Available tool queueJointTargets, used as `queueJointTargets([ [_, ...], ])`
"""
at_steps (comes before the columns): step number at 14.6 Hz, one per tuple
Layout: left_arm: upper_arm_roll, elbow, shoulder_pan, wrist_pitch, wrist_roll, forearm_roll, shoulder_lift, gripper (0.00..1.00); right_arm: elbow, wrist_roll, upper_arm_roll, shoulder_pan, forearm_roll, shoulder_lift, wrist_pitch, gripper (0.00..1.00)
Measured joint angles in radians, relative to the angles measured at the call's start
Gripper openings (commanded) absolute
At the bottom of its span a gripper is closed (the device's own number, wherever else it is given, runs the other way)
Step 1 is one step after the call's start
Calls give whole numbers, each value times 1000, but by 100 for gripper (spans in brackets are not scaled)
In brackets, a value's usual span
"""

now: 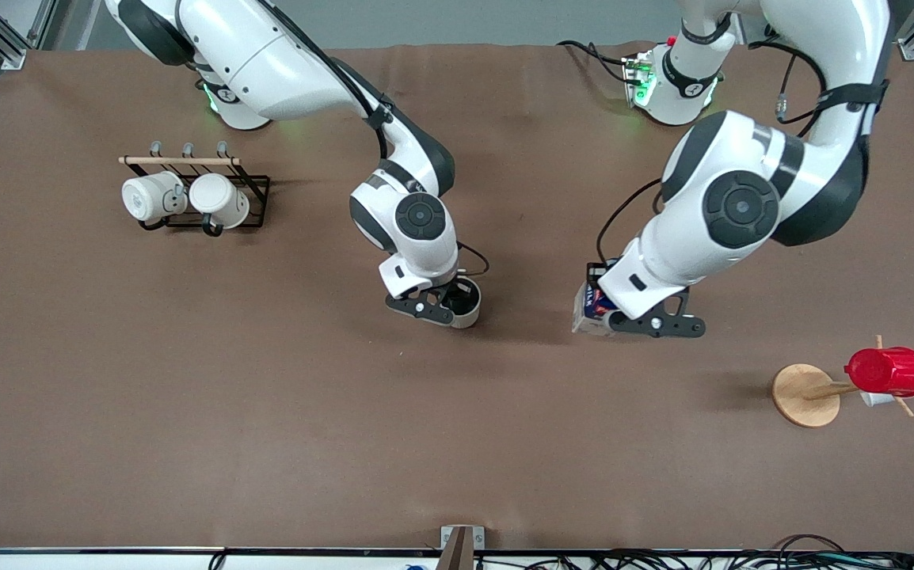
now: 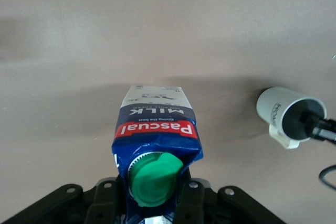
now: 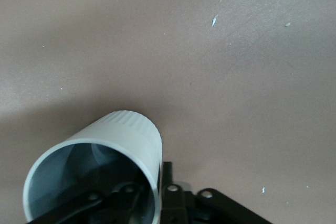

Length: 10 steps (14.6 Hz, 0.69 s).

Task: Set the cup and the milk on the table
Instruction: 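Set the mug down with the right gripper while the left gripper carries milk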

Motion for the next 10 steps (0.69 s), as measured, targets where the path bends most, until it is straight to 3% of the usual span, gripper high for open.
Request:
queueJointTargets([
  [6, -1, 0, -99, 106, -160, 0, 79, 31, 44, 0, -1, -10, -1, -36, -33, 100],
  [10, -1, 1, -129, 139, -191, 0, 116, 30, 64, -57, -4, -123, -15, -238, -253, 100],
])
